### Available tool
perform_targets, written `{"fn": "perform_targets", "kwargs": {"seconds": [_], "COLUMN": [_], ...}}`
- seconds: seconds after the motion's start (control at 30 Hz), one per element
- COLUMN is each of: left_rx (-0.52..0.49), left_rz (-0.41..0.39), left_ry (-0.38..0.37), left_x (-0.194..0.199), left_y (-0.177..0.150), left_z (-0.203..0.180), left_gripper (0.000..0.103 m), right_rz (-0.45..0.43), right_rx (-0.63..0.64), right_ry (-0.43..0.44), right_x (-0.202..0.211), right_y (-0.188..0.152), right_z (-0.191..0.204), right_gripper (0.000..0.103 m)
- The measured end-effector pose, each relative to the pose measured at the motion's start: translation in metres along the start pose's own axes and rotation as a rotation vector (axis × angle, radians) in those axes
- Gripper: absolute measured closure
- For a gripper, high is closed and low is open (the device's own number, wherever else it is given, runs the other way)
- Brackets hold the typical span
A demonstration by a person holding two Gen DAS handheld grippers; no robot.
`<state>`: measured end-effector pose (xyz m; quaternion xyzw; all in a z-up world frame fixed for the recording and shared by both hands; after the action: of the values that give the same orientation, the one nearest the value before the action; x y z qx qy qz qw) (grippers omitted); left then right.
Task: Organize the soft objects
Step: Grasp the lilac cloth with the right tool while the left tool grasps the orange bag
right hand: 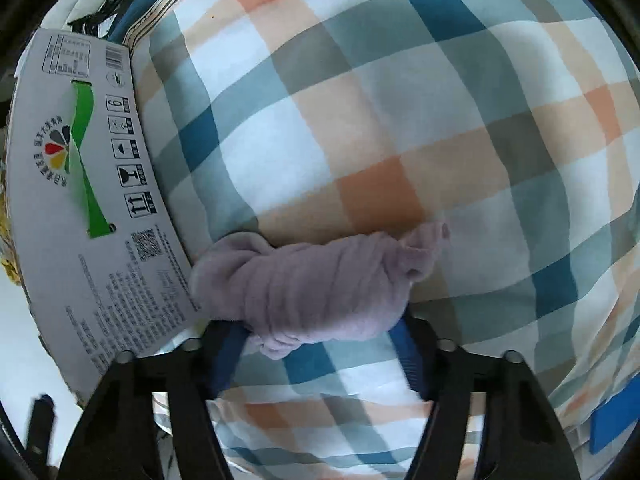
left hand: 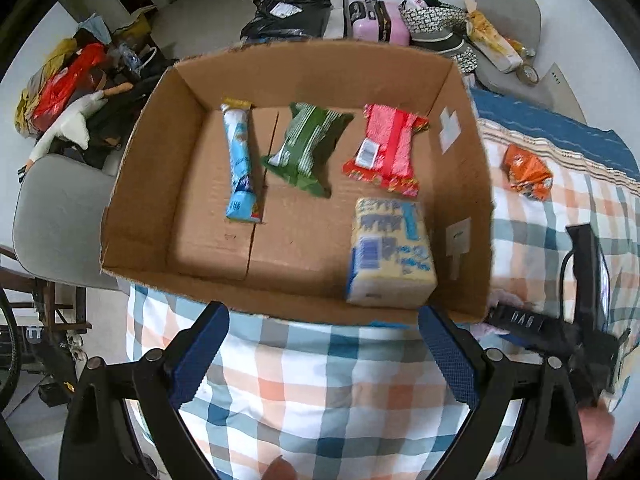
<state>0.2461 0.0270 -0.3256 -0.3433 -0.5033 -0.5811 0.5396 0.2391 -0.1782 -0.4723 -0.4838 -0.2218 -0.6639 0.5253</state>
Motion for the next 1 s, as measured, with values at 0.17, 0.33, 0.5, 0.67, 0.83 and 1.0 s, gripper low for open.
{"fn": "perform_targets", "kwargs": {"seconds": [0.17,0.33,0.5,0.67,0.83,1.0], "left_rx": [-0.029,-0.076,-0.102,-0.07,-0.029,-0.032], "left_rz": [-0.044,-0.029,0.146,0.263,0.356,0.402], "left_ry": [-0.033,-0.127,-0.246,-0.27,-0.317,-0.326], "left_x": [0.027,0.045,0.01,-0.037,-0.07,-0.088], "left_y": [0.023,0.06,0.105,0.131,0.143,0.144], "left_z": [-0.03,-0.092,-0.172,-0.219,-0.249,-0.272], "left_gripper": [0.006,0.006,0.006,0.006,0.006,0.006], "right_rz": [-0.029,-0.106,-0.178,-0.204,-0.204,-0.194], "right_rx": [0.051,0.06,0.015,-0.006,-0.01,-0.008], "right_ry": [0.011,0.026,0.004,-0.019,-0.044,-0.08], "right_x": [0.029,0.078,0.122,0.147,0.156,0.16], "right_y": [-0.001,0.016,0.065,0.115,0.149,0.167], "right_z": [-0.005,-0.019,-0.048,-0.07,-0.084,-0.098], "right_gripper": [0.051,0.051,0.051,0.051,0.051,0.051]}}
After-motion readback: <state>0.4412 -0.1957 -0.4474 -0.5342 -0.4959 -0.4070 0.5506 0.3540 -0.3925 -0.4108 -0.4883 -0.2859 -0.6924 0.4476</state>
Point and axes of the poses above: each gripper's, at about its wrist camera, not at the fingertips, and x roughly against the way its jaws point, z to its left, y to its top, the point moved 4 cm from there along -x, roughly the way its jaws point, and after that the axes turned 12 degrees about y, right-handed, at the moved point
